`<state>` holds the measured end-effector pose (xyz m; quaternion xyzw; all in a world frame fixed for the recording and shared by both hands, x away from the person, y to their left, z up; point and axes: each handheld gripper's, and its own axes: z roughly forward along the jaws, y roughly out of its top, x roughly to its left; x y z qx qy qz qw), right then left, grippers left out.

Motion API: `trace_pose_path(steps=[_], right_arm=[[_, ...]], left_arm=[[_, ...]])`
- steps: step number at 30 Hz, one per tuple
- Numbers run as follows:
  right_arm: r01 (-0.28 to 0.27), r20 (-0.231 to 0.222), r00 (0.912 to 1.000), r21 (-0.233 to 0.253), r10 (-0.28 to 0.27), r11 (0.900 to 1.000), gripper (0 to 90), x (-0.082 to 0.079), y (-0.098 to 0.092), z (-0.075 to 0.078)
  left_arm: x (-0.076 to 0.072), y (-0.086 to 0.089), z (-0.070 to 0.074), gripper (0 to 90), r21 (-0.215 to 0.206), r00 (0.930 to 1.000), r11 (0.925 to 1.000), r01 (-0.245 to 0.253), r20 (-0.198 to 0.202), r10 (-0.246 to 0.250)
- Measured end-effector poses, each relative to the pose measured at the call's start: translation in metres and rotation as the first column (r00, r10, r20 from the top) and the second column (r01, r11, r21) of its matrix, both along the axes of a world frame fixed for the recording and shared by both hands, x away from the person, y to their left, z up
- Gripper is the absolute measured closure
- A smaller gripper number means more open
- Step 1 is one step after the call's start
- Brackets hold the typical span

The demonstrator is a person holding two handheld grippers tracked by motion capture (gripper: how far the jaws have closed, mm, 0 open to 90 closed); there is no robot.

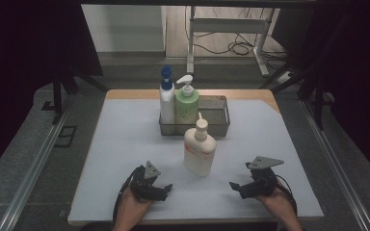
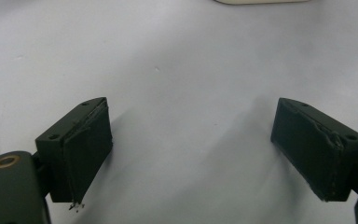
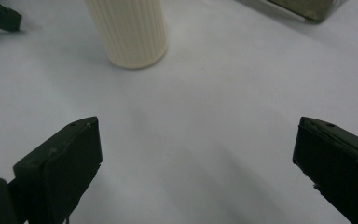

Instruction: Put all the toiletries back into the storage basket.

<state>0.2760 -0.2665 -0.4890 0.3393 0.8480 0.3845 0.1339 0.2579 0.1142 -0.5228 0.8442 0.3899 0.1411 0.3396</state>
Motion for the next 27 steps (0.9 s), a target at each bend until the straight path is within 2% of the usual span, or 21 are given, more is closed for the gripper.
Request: trace_pose_path(steps=[9,15,27], right_arm=[[-0.035,0.023,0.9992,0.034,0.034,0.999,1.1,0.001,0.017,0.016],[-0.035,0.025,0.9991,0.082,0.033,0.996,3.7,0.004,0.029,0.025],[-0.061,0.051,0.9971,0.105,0.056,0.993,5.1,0.012,0.050,0.040]], left_arm=[[-0.001,0.000,0.000,12.2,-0.001,1.0000,1.0000,-0.002,0.004,0.002],[-0.001,0.000,-0.001,12.2,-0.003,1.0000,1.0000,-0.004,0.007,0.004],[-0.001,0.000,-0.001,12.4,-0.001,0.9999,1.0000,-0.006,0.009,0.006]])
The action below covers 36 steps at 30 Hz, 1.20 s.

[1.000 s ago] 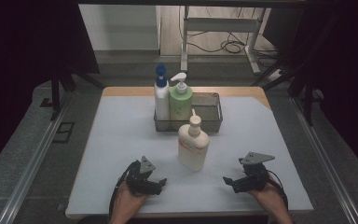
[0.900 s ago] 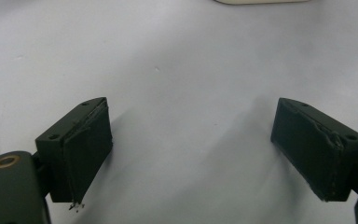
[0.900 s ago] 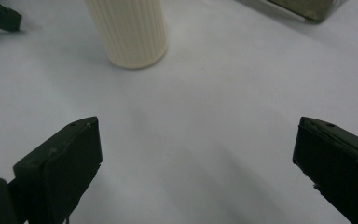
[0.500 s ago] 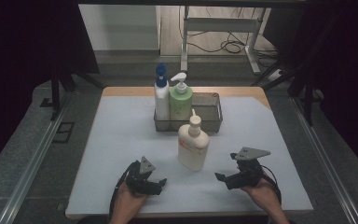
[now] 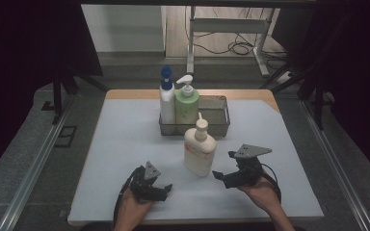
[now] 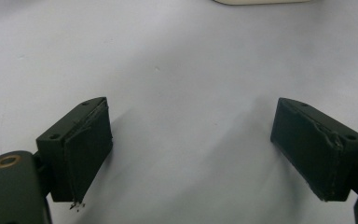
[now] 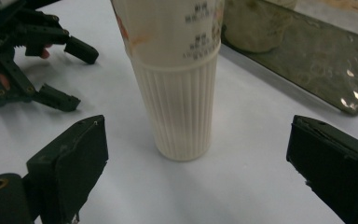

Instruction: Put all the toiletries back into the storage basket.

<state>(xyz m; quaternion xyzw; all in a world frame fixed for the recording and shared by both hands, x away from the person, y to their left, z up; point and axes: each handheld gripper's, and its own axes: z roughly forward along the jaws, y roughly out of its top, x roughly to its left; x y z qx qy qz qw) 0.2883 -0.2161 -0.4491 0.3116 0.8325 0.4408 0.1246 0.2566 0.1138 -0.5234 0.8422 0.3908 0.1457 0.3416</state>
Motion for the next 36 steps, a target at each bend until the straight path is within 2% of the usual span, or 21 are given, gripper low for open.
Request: trace_pose_path(steps=[16,26,36], right_arm=[[-0.037,0.031,0.9988,0.002,0.037,0.999,7.8,0.010,0.024,0.016],[-0.029,0.036,0.9990,0.012,0.029,1.000,10.8,0.021,0.039,0.021],[-0.022,0.061,0.9979,-0.012,0.023,1.000,13.3,0.030,0.055,0.027]], left_arm=[[0.000,0.000,0.000,12.6,0.003,1.0000,1.0000,0.002,0.003,-0.002],[0.000,0.000,0.000,12.6,0.003,1.0000,1.0000,0.002,0.004,-0.002],[0.000,0.000,0.000,12.8,0.003,1.0000,1.0000,0.002,0.004,-0.002]])
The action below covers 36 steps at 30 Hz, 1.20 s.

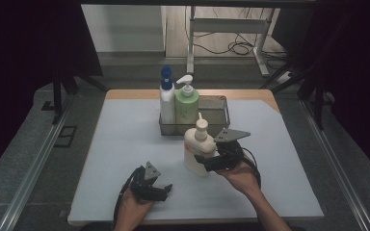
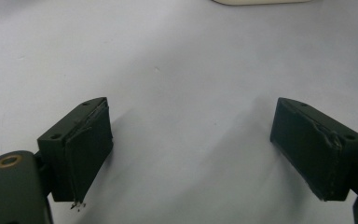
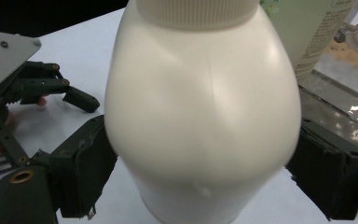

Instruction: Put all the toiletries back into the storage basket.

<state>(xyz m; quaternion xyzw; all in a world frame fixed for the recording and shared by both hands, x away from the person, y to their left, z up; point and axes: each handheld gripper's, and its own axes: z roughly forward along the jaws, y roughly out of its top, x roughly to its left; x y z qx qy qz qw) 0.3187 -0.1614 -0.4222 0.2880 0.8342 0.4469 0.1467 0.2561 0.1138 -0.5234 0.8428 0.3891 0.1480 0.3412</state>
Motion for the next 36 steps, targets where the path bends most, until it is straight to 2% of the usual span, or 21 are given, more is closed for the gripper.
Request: trace_pose_path(steps=[7,15,18,21,22,26,36], right_arm=[[0.003,0.009,1.0000,-0.015,-0.003,1.000,15.1,0.005,0.008,0.001],[0.013,-0.002,0.9999,-0.029,-0.013,0.999,19.3,0.009,0.016,-0.001],[0.007,-0.003,1.0000,-0.029,-0.007,1.000,24.3,0.010,0.017,-0.001],[-0.011,-0.009,0.9999,-0.030,0.010,0.999,34.6,0.009,0.017,0.000],[-0.013,-0.010,0.9999,-0.034,0.012,0.999,35.3,0.009,0.017,0.000],[-0.014,-0.034,0.9993,-0.027,0.013,1.000,37.3,0.009,0.016,0.001],[-0.009,-0.038,0.9992,-0.039,0.007,0.999,38.7,0.007,0.014,0.005]], left_arm=[[0.000,0.000,0.000,12.8,0.001,1.0000,1.0000,0.000,0.001,0.000],[0.000,0.000,0.000,12.9,0.001,1.0000,1.0000,0.000,0.001,0.000],[0.000,0.000,0.000,13.0,0.001,1.0000,1.0000,0.000,0.002,0.000],[0.000,0.000,0.000,13.0,0.000,1.0000,1.0000,0.000,0.001,0.000],[0.000,0.000,0.000,13.0,0.000,1.0000,1.0000,0.000,0.002,0.000],[0.000,0.000,0.000,13.1,0.002,1.0000,1.0000,-0.001,0.002,0.001],[-0.001,0.000,0.000,13.1,0.001,1.0000,1.0000,-0.001,0.002,0.001]])
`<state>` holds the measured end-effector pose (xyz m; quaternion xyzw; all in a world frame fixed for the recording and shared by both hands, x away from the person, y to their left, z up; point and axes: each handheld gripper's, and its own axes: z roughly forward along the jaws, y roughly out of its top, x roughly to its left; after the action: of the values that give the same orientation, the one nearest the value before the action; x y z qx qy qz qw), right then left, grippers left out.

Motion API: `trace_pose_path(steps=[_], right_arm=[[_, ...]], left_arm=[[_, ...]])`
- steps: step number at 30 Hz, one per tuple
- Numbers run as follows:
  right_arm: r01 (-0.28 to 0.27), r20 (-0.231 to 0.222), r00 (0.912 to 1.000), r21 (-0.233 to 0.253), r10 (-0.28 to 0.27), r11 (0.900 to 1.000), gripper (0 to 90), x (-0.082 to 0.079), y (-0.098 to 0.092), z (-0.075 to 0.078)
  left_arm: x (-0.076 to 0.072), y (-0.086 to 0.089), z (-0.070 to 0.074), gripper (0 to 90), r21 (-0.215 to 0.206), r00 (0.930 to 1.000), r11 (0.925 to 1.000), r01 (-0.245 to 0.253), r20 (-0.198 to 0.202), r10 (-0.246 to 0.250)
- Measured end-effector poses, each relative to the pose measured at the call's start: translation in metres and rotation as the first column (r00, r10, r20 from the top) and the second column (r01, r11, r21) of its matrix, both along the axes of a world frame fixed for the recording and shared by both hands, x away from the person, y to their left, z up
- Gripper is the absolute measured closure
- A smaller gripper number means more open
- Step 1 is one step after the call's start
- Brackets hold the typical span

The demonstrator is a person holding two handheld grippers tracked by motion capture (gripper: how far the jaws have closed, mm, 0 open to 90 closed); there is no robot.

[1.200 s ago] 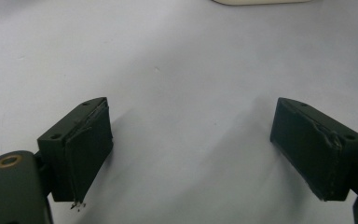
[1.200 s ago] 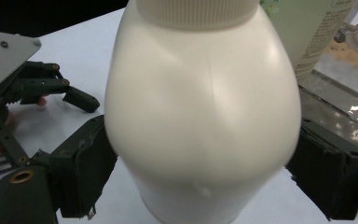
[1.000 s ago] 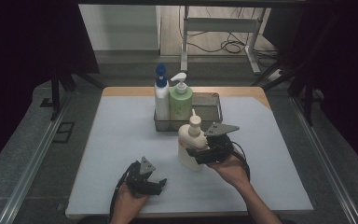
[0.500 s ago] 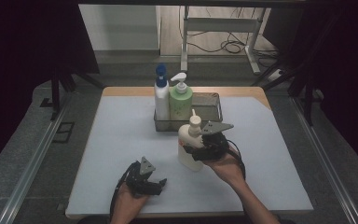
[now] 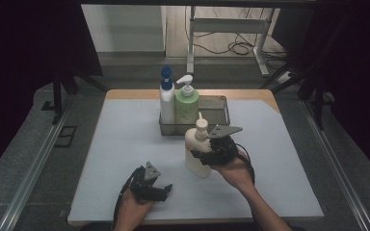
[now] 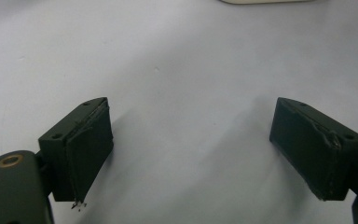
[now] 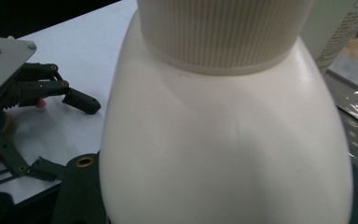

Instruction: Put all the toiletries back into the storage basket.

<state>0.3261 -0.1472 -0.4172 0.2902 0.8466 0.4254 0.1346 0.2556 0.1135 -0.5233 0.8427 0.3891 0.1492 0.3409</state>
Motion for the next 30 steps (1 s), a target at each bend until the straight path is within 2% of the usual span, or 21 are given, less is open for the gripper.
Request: trace_pose_path(steps=[6,13,30], right_arm=[[0.004,0.004,1.0000,-0.017,-0.004,1.000,39.0,0.001,-0.005,0.005],[0.019,-0.001,0.9998,-0.004,-0.019,1.000,39.1,0.005,-0.014,0.014],[0.024,0.011,0.9996,0.018,-0.024,1.000,39.1,0.010,-0.025,0.047]], left_arm=[[0.000,0.000,0.000,13.2,0.001,1.0000,1.0000,0.000,0.001,0.000],[0.000,0.000,0.000,13.2,0.000,1.0000,1.0000,0.000,0.000,0.000],[0.000,0.000,0.000,13.1,-0.002,1.0000,1.0000,0.000,0.000,0.000]])
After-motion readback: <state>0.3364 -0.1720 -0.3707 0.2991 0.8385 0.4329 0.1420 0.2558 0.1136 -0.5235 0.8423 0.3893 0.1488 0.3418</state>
